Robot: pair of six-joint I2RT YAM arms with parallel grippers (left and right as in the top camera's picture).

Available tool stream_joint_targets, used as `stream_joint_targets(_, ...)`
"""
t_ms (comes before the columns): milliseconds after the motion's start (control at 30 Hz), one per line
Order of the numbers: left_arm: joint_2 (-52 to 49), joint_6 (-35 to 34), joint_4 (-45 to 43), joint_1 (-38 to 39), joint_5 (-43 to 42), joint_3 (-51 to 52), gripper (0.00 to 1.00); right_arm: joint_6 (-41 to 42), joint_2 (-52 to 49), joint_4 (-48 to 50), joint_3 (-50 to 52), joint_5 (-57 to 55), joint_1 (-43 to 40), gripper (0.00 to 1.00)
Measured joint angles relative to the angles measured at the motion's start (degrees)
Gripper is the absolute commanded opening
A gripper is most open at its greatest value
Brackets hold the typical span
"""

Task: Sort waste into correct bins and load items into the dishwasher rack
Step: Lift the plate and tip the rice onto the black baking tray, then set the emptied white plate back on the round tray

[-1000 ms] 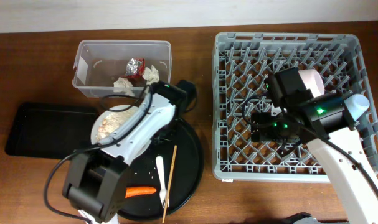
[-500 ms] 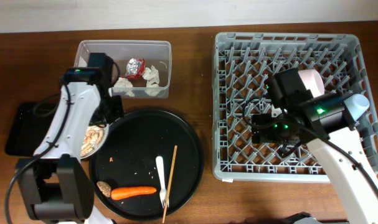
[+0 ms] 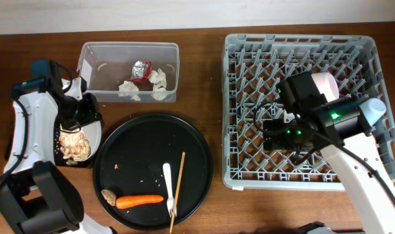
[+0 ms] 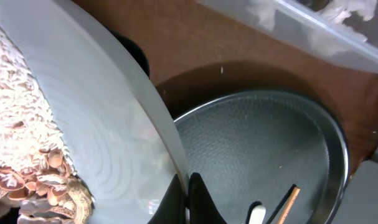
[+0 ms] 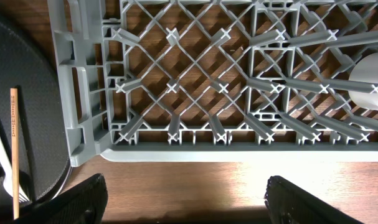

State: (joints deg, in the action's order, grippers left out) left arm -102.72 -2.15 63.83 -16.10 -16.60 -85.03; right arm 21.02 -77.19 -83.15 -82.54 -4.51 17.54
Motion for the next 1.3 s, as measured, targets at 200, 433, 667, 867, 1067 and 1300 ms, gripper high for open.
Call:
stream_joint_targets(200, 0.5, 0.7, -0.6, -0.1, -3.7, -2.8, 0.0, 0.0, 0.0, 0.0, 0.0, 0.0, 0.0, 0.85)
stream_joint_targets(433, 4.2, 0.9, 0.1, -6.6, -13.6, -3.7, 0.0, 0.0, 0.0, -0.4, 0.0, 0.0, 0.0, 0.82)
stream_joint_targets(667, 4.2, 0.9, 0.9, -13.4, -24.1, -3.7, 0.0, 0.0, 0.0, -0.5, 0.0, 0.0, 0.0, 0.82)
stream_joint_targets(867, 4.4, 2.9, -2.4, -16.9, -32.4, 0.4, 0.0, 0.0, 0.0, -0.6, 0.0, 0.0, 0.0, 0.82)
stream_joint_targets(1067, 4.6, 13.3, -3.9, -22.7, -49.7, 6.8, 0.0, 0.0, 0.0, -0.7, 0.0, 0.0, 0.0, 0.82)
stream_joint_targets(1300, 4.7, 17.6, -7.7, -25.9, -62.3, 13.6, 0.0, 0.0, 0.0, -0.7, 0.0, 0.0, 0.0, 0.82)
